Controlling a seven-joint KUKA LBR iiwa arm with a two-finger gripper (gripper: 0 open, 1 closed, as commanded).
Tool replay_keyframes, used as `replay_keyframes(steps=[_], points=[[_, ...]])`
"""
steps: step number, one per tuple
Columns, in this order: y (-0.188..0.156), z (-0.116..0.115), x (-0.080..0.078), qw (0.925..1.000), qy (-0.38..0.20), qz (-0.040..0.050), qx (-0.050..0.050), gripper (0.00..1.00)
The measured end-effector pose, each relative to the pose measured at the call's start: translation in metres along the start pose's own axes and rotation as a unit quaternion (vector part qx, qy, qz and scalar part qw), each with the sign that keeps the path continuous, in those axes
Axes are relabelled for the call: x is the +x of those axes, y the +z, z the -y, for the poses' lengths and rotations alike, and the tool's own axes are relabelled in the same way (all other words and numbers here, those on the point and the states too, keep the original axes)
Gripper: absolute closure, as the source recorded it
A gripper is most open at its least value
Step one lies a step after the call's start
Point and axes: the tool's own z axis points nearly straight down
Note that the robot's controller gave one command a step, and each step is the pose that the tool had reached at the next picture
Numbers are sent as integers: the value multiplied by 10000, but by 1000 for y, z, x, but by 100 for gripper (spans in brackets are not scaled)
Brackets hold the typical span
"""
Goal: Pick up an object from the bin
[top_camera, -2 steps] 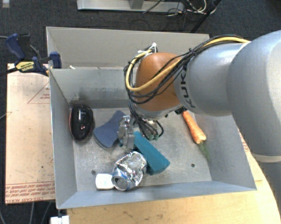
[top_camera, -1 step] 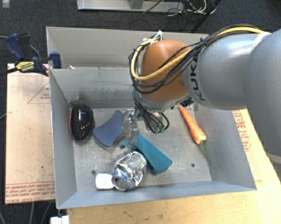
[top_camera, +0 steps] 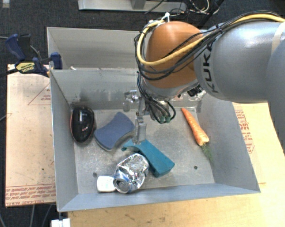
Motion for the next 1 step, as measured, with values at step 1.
replay_keyframes(steps=[1], points=[[0, 0, 0, 10000, 2, -1, -1, 0]])
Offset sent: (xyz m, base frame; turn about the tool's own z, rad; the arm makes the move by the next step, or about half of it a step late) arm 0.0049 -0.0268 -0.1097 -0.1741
